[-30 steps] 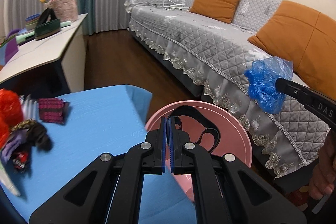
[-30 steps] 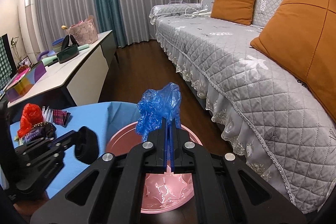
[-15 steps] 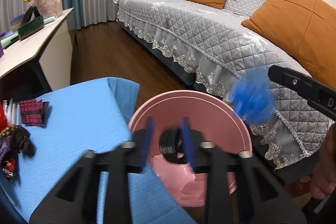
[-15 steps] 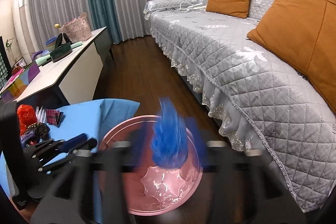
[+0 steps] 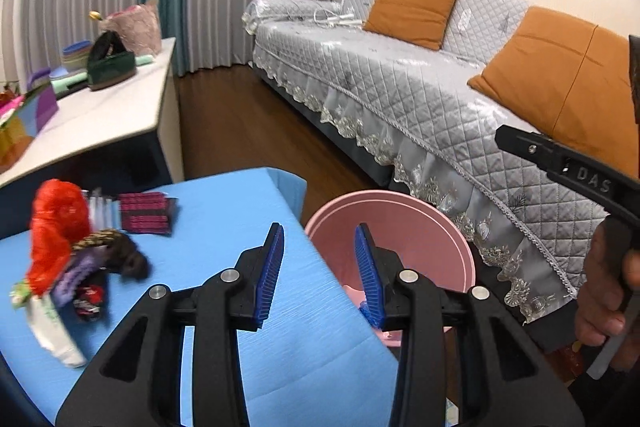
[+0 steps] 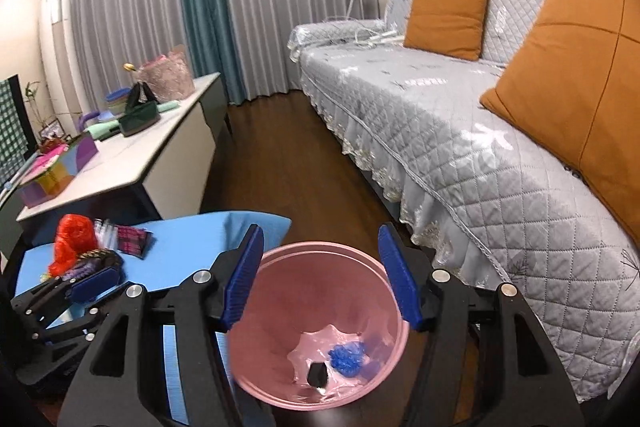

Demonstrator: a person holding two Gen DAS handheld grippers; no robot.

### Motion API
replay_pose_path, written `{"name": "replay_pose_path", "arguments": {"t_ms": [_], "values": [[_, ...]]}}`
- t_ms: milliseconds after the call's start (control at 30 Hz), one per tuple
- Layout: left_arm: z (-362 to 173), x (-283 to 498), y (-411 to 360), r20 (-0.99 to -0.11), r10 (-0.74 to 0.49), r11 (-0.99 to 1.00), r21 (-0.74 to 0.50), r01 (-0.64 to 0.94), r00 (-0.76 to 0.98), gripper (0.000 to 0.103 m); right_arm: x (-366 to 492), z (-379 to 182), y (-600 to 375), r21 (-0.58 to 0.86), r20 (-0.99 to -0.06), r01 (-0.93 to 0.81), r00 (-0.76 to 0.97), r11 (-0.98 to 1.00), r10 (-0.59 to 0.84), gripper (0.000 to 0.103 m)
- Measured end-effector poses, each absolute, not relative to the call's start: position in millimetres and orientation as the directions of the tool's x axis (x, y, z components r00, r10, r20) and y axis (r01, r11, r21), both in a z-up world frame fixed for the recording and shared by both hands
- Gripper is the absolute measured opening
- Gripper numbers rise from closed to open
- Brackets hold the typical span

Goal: Collect trash
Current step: 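Move both open tools back over the table toward the remaining trash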

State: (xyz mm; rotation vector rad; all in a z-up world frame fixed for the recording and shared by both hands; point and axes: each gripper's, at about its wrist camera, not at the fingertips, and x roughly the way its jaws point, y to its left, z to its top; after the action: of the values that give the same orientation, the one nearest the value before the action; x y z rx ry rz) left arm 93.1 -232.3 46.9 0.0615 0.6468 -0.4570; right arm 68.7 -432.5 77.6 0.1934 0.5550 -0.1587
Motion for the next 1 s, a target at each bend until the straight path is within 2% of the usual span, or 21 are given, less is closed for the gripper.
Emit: {"name": "replay_pose_path", "arguments": {"t_ms": [267, 467, 1000], "values": [[73, 65, -184, -0.566, -0.362, 0.919, -0.084, 0.385, 0.741, 0.037, 54, 95, -400, 0.134, -0.476, 0.154, 0.876, 0.979, -0.073, 0.061], [82, 54, -148, -0.556, -0.326, 0.935, -0.070, 0.348, 0.764, 0.037, 51, 98, -380, 0.112, -0.467, 0.112, 0.883, 0.987, -0.047, 0.057], [59, 50, -74, -0.545, -0.213, 0.976, -0.086, 0.199, 0.811, 0.037, 52, 96, -362, 0.176, -0.469, 0.081, 0.883, 0.981, 0.012, 0.056]]}}
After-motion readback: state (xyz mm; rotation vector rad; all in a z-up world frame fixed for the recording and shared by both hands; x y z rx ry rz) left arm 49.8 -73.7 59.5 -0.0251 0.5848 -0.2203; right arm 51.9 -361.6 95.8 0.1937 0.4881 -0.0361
